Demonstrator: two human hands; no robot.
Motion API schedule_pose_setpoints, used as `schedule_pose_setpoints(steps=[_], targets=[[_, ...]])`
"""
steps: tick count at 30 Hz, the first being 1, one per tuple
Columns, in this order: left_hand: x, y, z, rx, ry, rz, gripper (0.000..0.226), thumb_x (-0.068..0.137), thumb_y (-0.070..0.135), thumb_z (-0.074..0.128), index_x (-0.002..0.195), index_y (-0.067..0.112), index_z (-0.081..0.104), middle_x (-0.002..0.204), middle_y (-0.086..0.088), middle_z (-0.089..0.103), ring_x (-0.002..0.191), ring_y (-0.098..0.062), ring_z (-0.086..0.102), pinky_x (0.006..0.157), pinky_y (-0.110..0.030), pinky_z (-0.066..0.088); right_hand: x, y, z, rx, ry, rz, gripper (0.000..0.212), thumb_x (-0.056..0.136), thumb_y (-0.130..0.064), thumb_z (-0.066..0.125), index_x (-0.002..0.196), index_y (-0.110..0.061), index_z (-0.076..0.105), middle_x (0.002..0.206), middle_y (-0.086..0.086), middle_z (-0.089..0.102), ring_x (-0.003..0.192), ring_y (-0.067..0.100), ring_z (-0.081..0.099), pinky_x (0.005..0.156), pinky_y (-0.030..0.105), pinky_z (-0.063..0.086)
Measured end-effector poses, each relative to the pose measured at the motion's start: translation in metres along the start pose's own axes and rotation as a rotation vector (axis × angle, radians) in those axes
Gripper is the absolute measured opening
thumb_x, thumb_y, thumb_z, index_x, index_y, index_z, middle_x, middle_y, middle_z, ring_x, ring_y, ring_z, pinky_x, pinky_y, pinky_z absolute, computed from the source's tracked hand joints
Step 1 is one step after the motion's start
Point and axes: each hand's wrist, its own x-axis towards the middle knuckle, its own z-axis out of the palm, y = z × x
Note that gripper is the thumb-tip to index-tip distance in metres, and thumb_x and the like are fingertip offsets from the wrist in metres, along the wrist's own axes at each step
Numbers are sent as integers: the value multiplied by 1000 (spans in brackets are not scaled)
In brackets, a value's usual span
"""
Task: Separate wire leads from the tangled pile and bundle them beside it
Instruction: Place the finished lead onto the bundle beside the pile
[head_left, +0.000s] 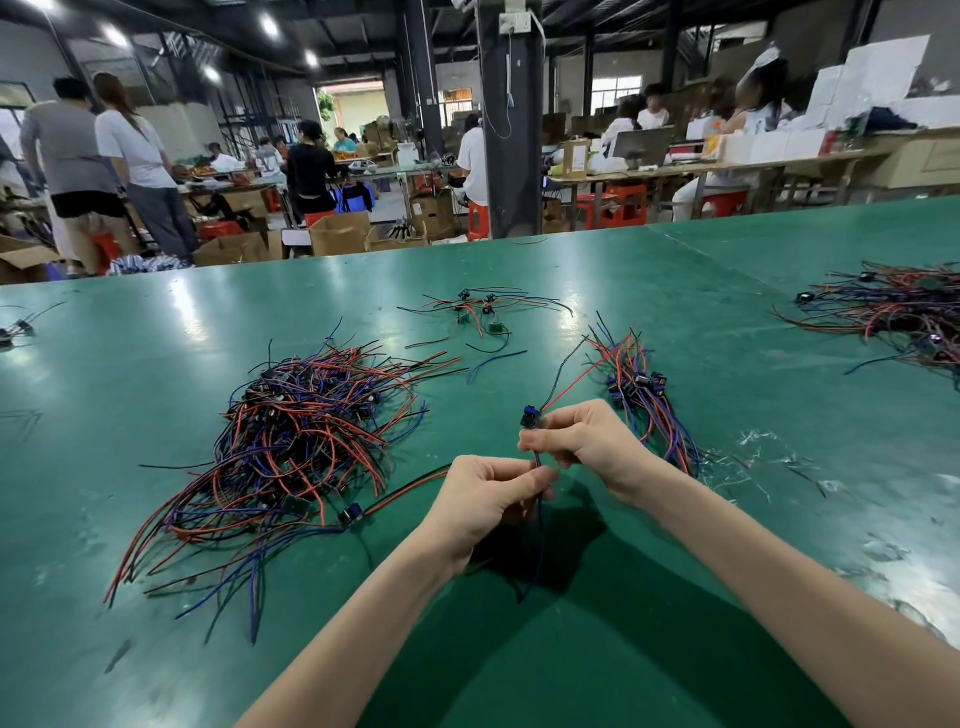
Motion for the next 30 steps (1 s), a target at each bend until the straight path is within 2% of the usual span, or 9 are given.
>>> schedule_pose_setpoints(steps=[2,5,10,13,17,20,25,30], targets=[[-1,0,3,21,29,62,11,82,13,70,77,5,75,71,-12,64,62,-15,46,57,-18,37,2,-1,-2,-16,35,-7,10,78,-2,71,68,-2,69,48,-2,56,39,2,36,42,13,30],[-2,-1,8,57,74,187,15,82,10,71,70,16,75,65,-1,67,65,-11,51,63,-16,42,6,-3,-6,-21,87,1,15,78,-2,71,63,-5,69,48,2,54,37,3,36,41,15,29],[-8,0,15,71,-21,225,10,84,7,69,80,14,76,68,-1,72,68,-6,63,68,-14,49,14,0,-25,-50,252,43,19,78,-6,73,59,-10,70,52,2,58,41,6,38,44,19,30],[-11,0,19,97,-52,243,7,84,8,69,80,9,75,64,0,70,58,-5,55,60,-14,45,17,5,-35,-112,292,44,21,76,-9,74,56,-14,71,50,-2,58,45,9,39,48,22,31],[-10,2,17,129,-34,257,11,84,10,70,75,7,75,56,2,66,48,-4,45,52,-13,38,21,9,-36,-181,302,30,24,74,-13,76,52,-17,70,44,-9,56,44,7,38,46,18,32],[-11,2,15,158,-46,271,12,84,13,70,73,12,75,53,3,64,48,-3,45,51,-13,37,22,12,-35,-203,303,31,26,74,-16,77,49,-18,69,44,-10,56,43,6,38,44,14,32],[-13,2,14,195,-69,307,15,86,15,68,73,12,75,49,6,60,46,2,47,52,-9,35,22,14,-34,-242,304,26,25,73,-20,78,50,-18,70,43,-6,51,44,8,37,47,20,31],[-13,3,14,229,-83,277,13,89,16,65,80,16,75,53,7,62,53,-7,47,55,-19,37,22,15,-35,-290,337,11,26,74,-20,77,49,-19,69,43,-7,51,49,11,40,53,25,32]])
